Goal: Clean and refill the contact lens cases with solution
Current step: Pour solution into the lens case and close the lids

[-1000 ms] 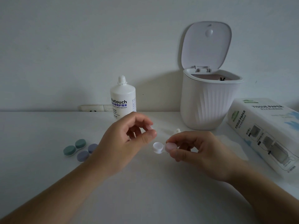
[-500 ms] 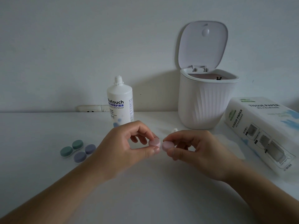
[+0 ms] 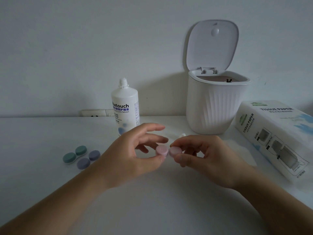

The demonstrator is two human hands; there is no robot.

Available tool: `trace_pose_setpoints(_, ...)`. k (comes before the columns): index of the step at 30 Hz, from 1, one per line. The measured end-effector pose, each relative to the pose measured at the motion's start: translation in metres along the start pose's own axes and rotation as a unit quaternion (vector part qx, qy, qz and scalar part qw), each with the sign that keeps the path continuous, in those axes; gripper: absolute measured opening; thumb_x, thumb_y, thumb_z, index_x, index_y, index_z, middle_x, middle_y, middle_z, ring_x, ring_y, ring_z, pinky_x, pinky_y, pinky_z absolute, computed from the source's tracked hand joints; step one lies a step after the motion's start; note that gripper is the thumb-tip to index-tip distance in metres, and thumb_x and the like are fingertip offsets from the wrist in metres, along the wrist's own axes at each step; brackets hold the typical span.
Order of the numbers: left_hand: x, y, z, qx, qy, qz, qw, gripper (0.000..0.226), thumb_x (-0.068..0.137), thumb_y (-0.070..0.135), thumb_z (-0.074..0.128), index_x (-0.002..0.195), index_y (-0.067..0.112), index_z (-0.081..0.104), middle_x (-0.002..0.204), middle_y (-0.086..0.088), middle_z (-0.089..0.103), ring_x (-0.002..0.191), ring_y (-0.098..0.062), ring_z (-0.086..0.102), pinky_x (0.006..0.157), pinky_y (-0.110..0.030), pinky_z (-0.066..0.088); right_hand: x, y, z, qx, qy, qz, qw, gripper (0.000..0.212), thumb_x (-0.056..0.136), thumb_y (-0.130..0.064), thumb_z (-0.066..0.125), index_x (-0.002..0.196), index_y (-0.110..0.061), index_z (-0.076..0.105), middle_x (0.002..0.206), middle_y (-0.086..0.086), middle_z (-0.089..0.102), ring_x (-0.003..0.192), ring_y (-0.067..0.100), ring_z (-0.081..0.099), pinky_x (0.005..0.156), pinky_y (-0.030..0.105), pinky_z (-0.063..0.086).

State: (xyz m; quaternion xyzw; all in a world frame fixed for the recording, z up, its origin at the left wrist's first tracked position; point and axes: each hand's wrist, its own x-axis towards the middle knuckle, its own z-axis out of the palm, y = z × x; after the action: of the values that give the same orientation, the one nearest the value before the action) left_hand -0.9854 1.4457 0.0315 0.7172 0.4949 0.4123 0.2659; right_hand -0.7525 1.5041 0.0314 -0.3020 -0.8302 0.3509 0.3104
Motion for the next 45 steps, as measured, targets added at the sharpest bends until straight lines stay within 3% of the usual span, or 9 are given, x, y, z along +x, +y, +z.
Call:
trace_pose_setpoints(6,0.0021,-0.0079,0.0028,0.045,0.065,-0.016,0.997,0.041,0.065,0.061,0.079,0.091,0.031,0.067,0.08,0.004,0.067,0.072,-0.021,0.061,0.069,-0.042,0.055,0.0004,-0.0002,0.0006,-0.009,0.0,-0.001,1.0,0.018,0.086,-0.043,0.073,0.101,-0.034,0.074,0.083,-0.015,0.072,0.072,0.012,0.067,0.07,0.029,0.056)
trace_pose_setpoints(10,0.0,-0.0058,0.001,0.035,0.012,0.004,0.999,0.035,0.082,0.056,0.068,0.114,0.044,0.068,0.099,0.016,0.069,0.077,-0.011,0.059,0.072,-0.019,0.051,0.0001,-0.0007,0.0004,-0.017,0.0,0.001,1.0,0.013,0.088,-0.038,0.074,0.101,-0.035,0.074,0.084,-0.016,0.073,0.073,0.011,0.068,0.068,0.02,0.052)
trace_pose_setpoints(13,-0.0006,-0.0054,0.0017,0.041,0.005,-0.007,0.999,0.057,0.08,0.059,0.066,0.135,0.053,0.053,0.117,0.018,0.066,0.085,-0.012,0.06,0.079,-0.023,0.05,0.0003,-0.0019,0.0007,-0.01,-0.002,0.002,1.0,0.012,0.089,-0.035,0.074,0.1,-0.034,0.075,0.083,-0.016,0.072,0.072,0.01,0.067,0.067,0.017,0.051)
trace_pose_setpoints(19,-0.0001,-0.0059,0.0029,0.058,0.076,-0.006,0.995,0.041,0.064,0.06,0.077,0.09,0.032,0.065,0.072,0.008,0.061,0.062,-0.013,0.054,0.057,-0.023,0.044,0.0003,-0.0036,0.0008,-0.009,0.001,0.009,1.0,0.015,0.087,-0.037,0.074,0.101,-0.032,0.075,0.081,-0.018,0.072,0.071,0.009,0.066,0.069,0.023,0.054)
trace_pose_setpoints(23,-0.0004,-0.0037,0.0018,0.075,0.042,0.02,0.996,0.021,0.08,0.052,0.069,0.095,0.038,0.069,0.08,0.02,0.064,0.07,-0.012,0.056,0.062,-0.019,0.045,0.0,-0.0038,0.0013,-0.007,0.001,0.006,1.0,0.014,0.087,-0.035,0.075,0.101,-0.032,0.075,0.081,-0.017,0.072,0.071,0.011,0.066,0.069,0.025,0.055)
trace_pose_setpoints(27,-0.001,-0.0044,0.0019,0.064,0.031,0.013,0.997,0.04,0.08,0.056,0.067,0.118,0.046,0.063,0.101,0.016,0.066,0.073,-0.01,0.056,0.064,-0.014,0.044,-0.0003,-0.003,0.0006,-0.005,0.002,0.005,1.0,0.012,0.088,-0.033,0.075,0.1,-0.033,0.075,0.081,-0.017,0.072,0.07,0.009,0.067,0.067,0.02,0.053)
trace_pose_setpoints(33,0.0003,-0.0061,0.0038,0.074,0.069,0.021,0.995,0.028,0.072,0.054,0.075,0.085,0.031,0.065,0.071,0.019,0.061,0.058,-0.011,0.053,0.052,-0.021,0.042,-0.0005,-0.0029,0.0008,-0.006,-0.001,0.005,1.0,0.016,0.087,-0.039,0.074,0.102,-0.034,0.075,0.085,-0.015,0.073,0.071,0.009,0.066,0.071,0.031,0.056)
trace_pose_setpoints(39,-0.0017,-0.0036,0.0019,0.072,0.017,0.047,0.996,0.039,0.088,0.052,0.062,0.127,0.046,0.058,0.111,0.016,0.065,0.078,-0.014,0.058,0.066,-0.024,0.049,0.0,-0.0021,0.0007,-0.01,-0.004,0.001,1.0,0.013,0.089,-0.035,0.074,0.102,-0.035,0.074,0.085,-0.014,0.073,0.073,0.014,0.068,0.07,0.027,0.055)
trace_pose_setpoints(45,-0.0008,-0.0077,0.0024,0.093,0.071,0.034,0.992,0.039,0.07,0.065,0.074,0.088,0.032,0.062,0.063,-0.001,0.054,0.053,-0.011,0.046,0.05,-0.02,0.037,-0.0002,-0.0036,0.0007,-0.018,-0.004,0.004,1.0,0.014,0.088,-0.038,0.073,0.102,-0.035,0.074,0.082,-0.015,0.073,0.072,0.01,0.067,0.069,0.024,0.055)
